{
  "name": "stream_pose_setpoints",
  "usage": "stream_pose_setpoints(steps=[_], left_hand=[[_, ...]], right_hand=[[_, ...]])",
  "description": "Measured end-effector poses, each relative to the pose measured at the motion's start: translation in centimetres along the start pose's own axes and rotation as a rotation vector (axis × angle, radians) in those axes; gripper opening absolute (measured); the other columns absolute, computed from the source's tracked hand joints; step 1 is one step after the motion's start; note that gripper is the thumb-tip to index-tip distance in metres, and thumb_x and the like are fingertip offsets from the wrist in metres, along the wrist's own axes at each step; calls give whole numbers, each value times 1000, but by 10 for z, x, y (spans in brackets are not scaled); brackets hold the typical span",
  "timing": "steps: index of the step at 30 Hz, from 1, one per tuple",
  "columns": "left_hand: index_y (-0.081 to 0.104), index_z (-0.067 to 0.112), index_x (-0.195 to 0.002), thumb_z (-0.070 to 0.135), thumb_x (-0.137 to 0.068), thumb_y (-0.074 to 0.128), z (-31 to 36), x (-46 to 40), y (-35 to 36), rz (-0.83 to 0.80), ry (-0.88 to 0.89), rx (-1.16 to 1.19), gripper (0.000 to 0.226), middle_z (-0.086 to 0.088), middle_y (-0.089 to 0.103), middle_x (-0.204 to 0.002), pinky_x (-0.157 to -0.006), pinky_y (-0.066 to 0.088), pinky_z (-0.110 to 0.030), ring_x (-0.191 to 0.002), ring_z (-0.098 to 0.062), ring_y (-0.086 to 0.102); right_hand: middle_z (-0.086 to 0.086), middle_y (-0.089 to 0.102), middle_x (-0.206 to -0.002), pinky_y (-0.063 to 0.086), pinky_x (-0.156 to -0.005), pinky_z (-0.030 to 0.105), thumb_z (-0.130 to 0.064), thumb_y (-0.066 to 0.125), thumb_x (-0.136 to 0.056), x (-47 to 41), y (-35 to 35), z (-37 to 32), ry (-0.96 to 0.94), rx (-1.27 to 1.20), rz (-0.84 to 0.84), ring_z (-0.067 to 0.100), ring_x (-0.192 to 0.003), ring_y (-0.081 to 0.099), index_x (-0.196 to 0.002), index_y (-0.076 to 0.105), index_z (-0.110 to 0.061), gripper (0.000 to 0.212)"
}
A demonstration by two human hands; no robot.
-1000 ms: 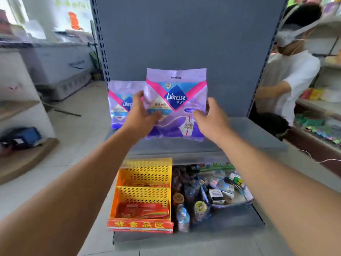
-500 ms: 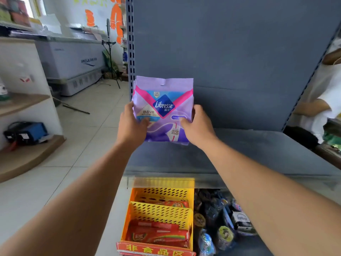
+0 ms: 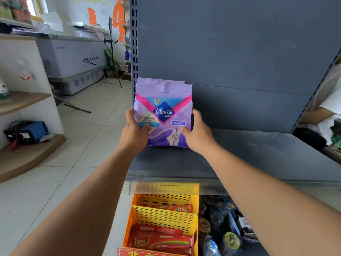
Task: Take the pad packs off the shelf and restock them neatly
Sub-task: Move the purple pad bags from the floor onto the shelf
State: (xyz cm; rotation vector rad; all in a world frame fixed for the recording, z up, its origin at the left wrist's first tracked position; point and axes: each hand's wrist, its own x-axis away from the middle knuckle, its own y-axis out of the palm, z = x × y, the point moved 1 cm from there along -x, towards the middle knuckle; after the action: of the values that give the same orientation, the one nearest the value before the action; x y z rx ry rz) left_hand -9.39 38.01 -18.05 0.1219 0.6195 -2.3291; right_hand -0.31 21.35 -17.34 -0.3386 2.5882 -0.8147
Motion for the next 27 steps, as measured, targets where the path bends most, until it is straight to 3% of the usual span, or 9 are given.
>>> stream_pose_setpoints(steps=[3, 7, 13, 19, 27], left_hand=[[23, 21, -139, 20, -99, 52, 2, -7, 0, 17, 29, 19, 49, -7, 56, -125, -75, 42, -33, -96, -25, 55], [21, 18, -140, 18, -100, 48, -2, -11, 4, -43, -36, -64, 48, -12, 59, -118, -79, 49, -42, -100, -37, 59], [28, 11, -134, 13, -95, 54, -8, -18, -1, -83, -60, -97, 47, -13, 60, -118, -82, 47, -39, -103, -36, 59], [39, 11, -127, 22, -94, 61, -14, -19, -5, -119, -78, -58, 42, -7, 61, -120, -91, 48, -39, -106, -28, 60], [36, 14, -130, 19, -97, 56, -16, -20, -2, -155, -80, -51, 39, -2, 58, -118, -93, 49, -41, -109, -25, 58]], right_hand=[[-1, 55, -129, 59, -81, 39, -27, 59, -96, -4, 1, 0, -16, -27, 60, 18, -113, 59, -138, 31, -34, 51], [0, 58, -129, 56, -86, 44, -26, 59, -95, -6, 8, 1, 6, -1, -10, 23, -112, 60, -137, 31, -31, 51], [-3, 59, -127, 51, -75, 28, -28, 57, -96, -6, 12, 1, 23, -25, -60, 19, -109, 61, -129, 39, -24, 38], [1, 61, -124, 55, -77, 35, -32, 54, -96, -6, 18, -2, 52, 25, -58, 22, -106, 63, -120, 46, -20, 28], [3, 60, -126, 40, -54, 16, -32, 51, -99, -4, 18, -1, 75, 33, -72, 21, -109, 61, -122, 47, -17, 28]])
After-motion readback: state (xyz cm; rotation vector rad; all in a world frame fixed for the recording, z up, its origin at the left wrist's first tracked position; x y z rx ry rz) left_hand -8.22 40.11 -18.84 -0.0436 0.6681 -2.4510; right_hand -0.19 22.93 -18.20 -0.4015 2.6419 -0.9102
